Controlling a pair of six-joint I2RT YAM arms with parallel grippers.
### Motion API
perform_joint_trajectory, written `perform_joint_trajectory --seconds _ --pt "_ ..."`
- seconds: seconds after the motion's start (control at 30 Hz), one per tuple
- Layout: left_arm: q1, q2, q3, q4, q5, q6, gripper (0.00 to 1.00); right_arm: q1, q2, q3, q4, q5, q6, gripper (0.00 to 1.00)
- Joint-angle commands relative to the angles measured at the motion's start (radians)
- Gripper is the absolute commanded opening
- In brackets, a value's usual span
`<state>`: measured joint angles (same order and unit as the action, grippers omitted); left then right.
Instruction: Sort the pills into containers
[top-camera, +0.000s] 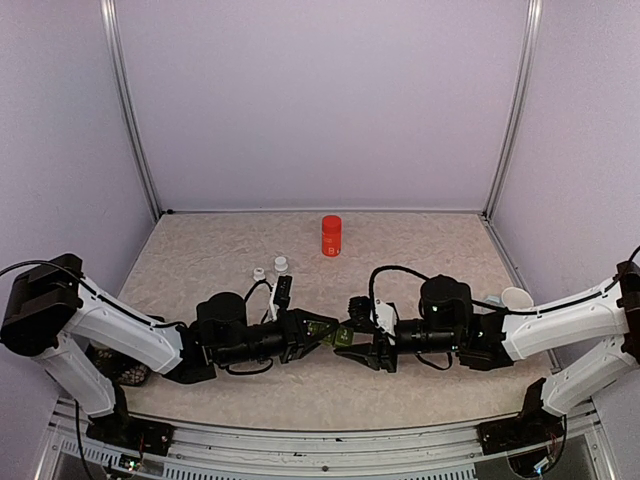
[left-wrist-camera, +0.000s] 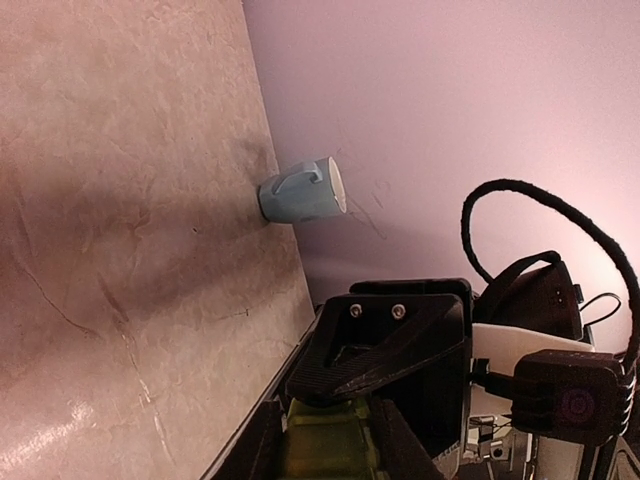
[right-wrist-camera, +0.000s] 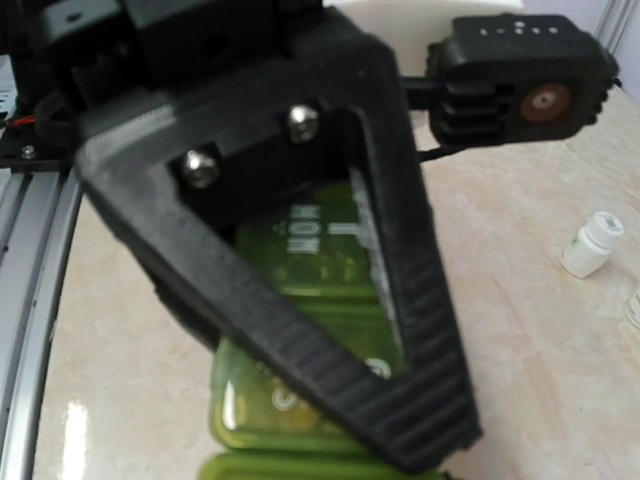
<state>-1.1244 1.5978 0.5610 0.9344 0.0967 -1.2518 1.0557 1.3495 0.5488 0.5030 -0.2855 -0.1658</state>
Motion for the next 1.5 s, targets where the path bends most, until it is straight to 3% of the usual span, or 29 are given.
perform_joint_trajectory --seconds 0.0,0.17,0.27,0.87,1.13,1.33,1.47 --pt "0.000 -0.014 -0.015 0.032 0.003 0.006 0.31 0.007 -0.006 0.009 0.023 0.007 0.008 0.47" --pt "0.003 -0.029 -0.025 0.017 -0.009 0.007 0.49 0.006 -0.040 -0.008 0.018 0.030 0.011 0.47" --pt "0.007 -0.040 -0.027 0.005 -0.012 0.011 0.51 0.006 -0.066 -0.023 0.015 0.044 0.011 0.47" --pt "0.006 -0.045 -0.024 0.000 -0.005 0.022 0.26 -0.010 -0.094 -0.040 -0.003 0.026 0.045 0.47" --pt "0.005 -0.060 -0.029 -0.021 -0.004 0.035 0.23 -0.055 -0.131 -0.030 -0.026 -0.036 0.111 0.73" --pt "0.005 -0.070 -0.028 -0.032 0.001 0.044 0.22 -0.105 -0.151 -0.031 -0.032 -0.095 0.148 0.76" --pt "0.005 -0.069 -0.027 -0.028 0.003 0.043 0.22 -0.113 -0.147 -0.021 -0.058 -0.047 0.137 0.76"
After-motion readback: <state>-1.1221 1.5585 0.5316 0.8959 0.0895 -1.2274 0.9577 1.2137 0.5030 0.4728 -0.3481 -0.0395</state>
